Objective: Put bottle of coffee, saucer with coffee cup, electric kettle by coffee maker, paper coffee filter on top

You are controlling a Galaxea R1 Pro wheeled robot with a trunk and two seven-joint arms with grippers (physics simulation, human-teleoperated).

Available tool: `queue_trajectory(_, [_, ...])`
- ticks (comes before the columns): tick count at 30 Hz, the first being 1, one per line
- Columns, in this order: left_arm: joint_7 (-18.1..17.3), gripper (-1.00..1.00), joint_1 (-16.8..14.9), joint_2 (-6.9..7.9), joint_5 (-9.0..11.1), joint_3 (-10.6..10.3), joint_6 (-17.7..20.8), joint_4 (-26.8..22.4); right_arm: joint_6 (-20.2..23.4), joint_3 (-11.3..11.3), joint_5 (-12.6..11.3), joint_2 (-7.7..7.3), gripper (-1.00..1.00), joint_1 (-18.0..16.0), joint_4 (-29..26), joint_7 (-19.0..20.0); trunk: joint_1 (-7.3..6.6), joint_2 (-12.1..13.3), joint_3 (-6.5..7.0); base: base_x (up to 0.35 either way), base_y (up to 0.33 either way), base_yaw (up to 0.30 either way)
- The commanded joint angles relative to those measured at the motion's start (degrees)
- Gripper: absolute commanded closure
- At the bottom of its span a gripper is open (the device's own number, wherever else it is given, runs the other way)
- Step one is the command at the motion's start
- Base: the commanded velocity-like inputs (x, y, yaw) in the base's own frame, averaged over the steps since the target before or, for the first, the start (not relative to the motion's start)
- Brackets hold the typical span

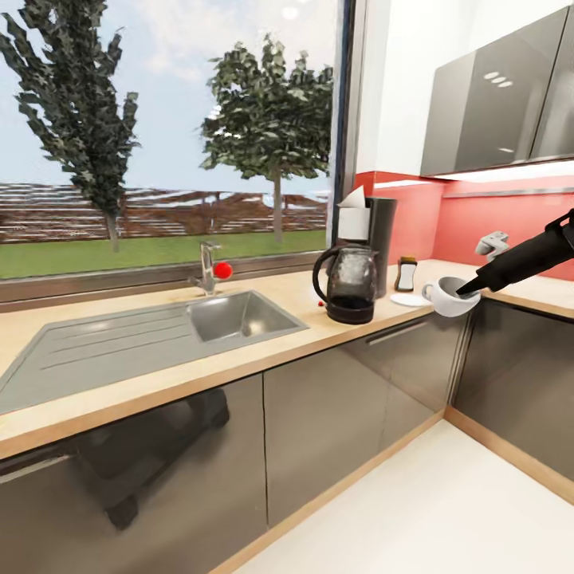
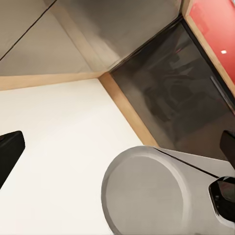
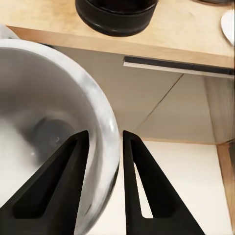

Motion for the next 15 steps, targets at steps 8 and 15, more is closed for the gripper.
queue_trajectory(8, [-0.2,-1.00,0.0,0.01,-0.3,0.4,-0.4,0.1,0.6,0.1,0.5,-0.05,1.00,0.0,-0.1,0.5,0.02,0.0,-0.07,0.087,-0.293,0.000])
queue_trajectory(15, [-0.2,-1.00,0.0,0.01,-0.3,0.4,-0.4,0.1,0.6,0.2,0.5,-0.05,1.00,0.0,-0.1,0.5,0.02,0.0,-0.07,0.004,-0.307,0.000])
